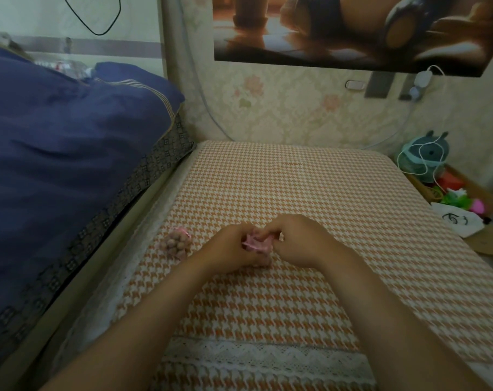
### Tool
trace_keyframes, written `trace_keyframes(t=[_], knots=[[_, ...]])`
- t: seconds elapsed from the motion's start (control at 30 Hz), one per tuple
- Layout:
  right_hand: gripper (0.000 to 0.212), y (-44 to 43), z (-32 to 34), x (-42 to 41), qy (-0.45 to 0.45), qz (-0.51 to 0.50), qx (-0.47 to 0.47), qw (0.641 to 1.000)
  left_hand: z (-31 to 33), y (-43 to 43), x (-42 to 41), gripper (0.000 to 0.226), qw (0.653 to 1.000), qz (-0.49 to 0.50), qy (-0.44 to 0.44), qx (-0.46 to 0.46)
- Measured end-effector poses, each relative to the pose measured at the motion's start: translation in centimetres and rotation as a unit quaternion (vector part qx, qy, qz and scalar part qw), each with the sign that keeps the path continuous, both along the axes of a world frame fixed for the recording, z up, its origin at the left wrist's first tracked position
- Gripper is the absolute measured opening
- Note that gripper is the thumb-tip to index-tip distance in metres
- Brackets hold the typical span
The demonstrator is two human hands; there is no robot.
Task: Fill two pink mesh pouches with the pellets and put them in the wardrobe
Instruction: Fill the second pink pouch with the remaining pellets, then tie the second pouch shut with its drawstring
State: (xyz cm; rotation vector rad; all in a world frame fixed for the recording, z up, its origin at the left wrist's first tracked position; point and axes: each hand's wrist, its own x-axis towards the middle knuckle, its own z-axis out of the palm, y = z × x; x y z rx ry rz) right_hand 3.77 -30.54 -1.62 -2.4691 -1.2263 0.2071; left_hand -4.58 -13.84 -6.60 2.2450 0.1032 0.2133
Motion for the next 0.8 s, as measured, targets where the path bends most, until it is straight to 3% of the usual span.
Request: trace_keyframes(t=[0.2, 0.33, 0.43, 0.5, 0.63, 0.73, 0.8], knots=[[0.024, 0.3, 0.1, -0.1, -0.002, 0.011, -0.027, 1.000, 0.2, -0.1, -0.1, 0.025, 1.000, -0.008, 0.010, 0.000], [0.025, -0.2, -0.1, 0.1, 0.016, 0.009, -0.006, 1.000, 0.7, 0.5, -0.3, 0.031, 0.999, 0.006, 0.019, 0.025], [0.038, -0.3, -0.6, 0.7, 0.053, -0.017, 0.035, 0.998, 1.0, 1.4, -0.7, 0.037, 0.999, 0.016, 0.017, 0.028], [0.046, -0.3, -1.0, 0.9, 0.082, -0.025, 0.032, 0.996, 1.3, 1.7, -1.0, 0.030, 0.999, 0.022, 0.019, 0.037], [0.013, -0.1, -1.5, 1.0, 0.077, -0.029, 0.008, 0.997, 1.5, 1.9, -1.3, 0.024, 0.997, 0.042, 0.020, 0.065], [0.011, -0.1, -1.5, 1.4, 0.054, -0.062, 0.013, 0.997, 1.6, 1.7, -1.4, 0.023, 0.993, 0.076, 0.021, 0.085], [0.020, -0.2, -1.3, 1.6, 0.037, -0.096, 0.015, 0.995, 1.7, 1.6, -1.4, 0.019, 0.990, 0.101, 0.024, 0.096]])
